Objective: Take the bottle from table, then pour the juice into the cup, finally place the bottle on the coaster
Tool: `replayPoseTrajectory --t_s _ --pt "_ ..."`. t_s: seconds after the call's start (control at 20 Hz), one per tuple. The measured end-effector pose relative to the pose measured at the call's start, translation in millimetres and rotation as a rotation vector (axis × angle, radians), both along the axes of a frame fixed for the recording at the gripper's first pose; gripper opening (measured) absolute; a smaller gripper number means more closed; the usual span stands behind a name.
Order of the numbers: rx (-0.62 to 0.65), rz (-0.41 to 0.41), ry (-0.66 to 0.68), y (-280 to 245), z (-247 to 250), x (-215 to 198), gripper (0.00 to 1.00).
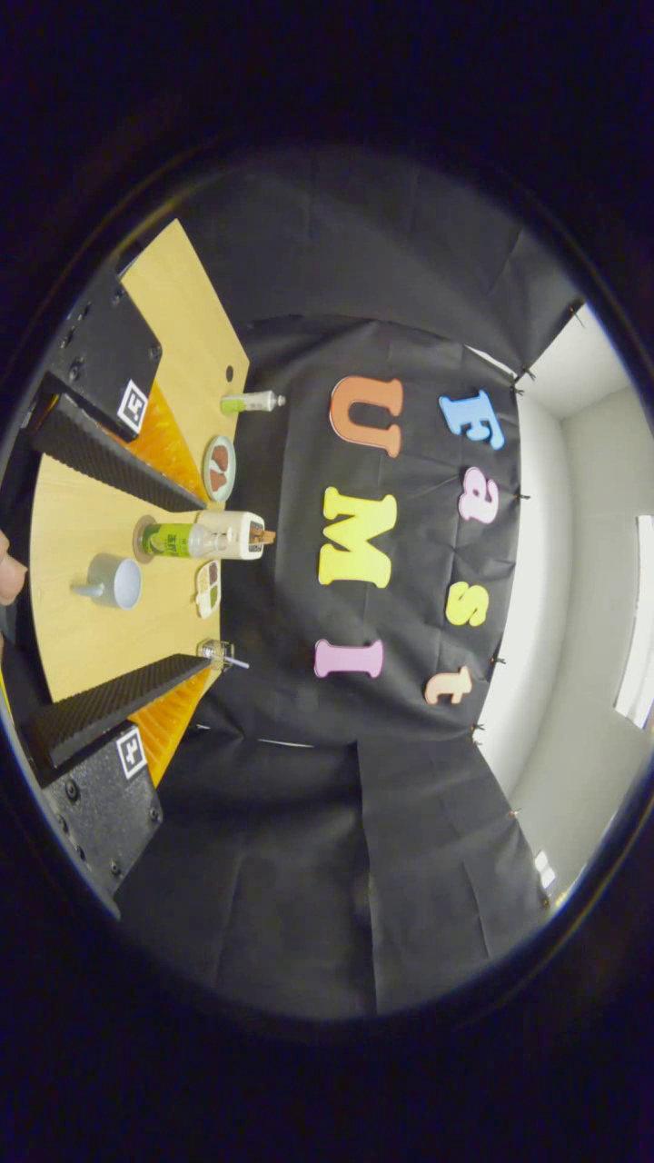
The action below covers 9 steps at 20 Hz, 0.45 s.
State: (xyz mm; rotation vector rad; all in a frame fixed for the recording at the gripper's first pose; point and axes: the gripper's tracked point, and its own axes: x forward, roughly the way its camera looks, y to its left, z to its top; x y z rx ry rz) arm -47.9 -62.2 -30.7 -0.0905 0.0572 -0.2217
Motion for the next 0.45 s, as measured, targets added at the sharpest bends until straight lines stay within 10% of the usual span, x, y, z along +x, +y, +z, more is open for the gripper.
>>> replayPoseTrajectory --t_s 0.45 --pt "-0.029 0.053 0.005 4 -3 14 1.0"
